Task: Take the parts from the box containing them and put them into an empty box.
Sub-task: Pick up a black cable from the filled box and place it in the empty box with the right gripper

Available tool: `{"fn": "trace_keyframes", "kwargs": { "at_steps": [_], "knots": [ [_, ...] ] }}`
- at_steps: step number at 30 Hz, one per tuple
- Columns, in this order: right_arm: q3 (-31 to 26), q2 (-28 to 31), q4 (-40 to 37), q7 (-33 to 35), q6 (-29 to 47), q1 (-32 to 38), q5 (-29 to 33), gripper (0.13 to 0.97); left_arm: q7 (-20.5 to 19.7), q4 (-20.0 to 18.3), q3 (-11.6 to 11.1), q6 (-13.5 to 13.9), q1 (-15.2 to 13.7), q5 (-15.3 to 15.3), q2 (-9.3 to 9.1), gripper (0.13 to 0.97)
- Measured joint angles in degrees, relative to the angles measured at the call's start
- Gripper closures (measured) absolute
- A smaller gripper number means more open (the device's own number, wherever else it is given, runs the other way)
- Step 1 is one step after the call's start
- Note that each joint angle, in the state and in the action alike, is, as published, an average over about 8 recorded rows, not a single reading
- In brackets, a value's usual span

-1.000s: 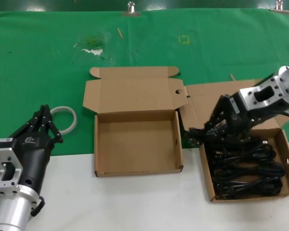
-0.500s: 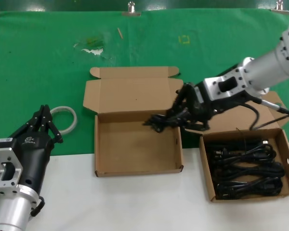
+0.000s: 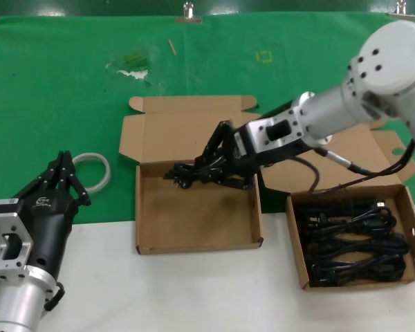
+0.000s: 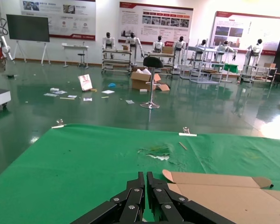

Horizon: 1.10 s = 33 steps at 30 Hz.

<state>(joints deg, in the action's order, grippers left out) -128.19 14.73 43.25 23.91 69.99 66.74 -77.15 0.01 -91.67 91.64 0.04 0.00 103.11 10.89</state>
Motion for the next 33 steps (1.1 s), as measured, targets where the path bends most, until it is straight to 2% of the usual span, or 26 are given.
{"fn": "trace_keyframes", "kwargs": {
  "at_steps": [11,15,19,28,33],
  "knots": [
    [0.4,-7.5,-19.3,12.7,-5.4,4.1,0.0,0.913,0.0,0.0,0.0,0.0,0.0,0.0,0.0,0.941],
    [0.3,-8.7,-22.9,14.8,-6.1,5.3,0.6,0.913,0.0,0.0,0.0,0.0,0.0,0.0,0.0,0.941],
    [-0.6,-7.9,-20.4,13.0,-5.4,4.8,1.8,0.914,0.0,0.0,0.0,0.0,0.0,0.0,0.0,0.941],
    [-2.4,-2.9,-4.9,4.3,-1.9,0.0,3.4,0.921,0.0,0.0,0.0,0.0,0.0,0.0,0.0,0.941],
    [-2.7,-2.4,-2.5,2.8,-2.1,-1.2,3.5,0.921,0.0,0.0,0.0,0.0,0.0,0.0,0.0,0.941]
  ]
}}
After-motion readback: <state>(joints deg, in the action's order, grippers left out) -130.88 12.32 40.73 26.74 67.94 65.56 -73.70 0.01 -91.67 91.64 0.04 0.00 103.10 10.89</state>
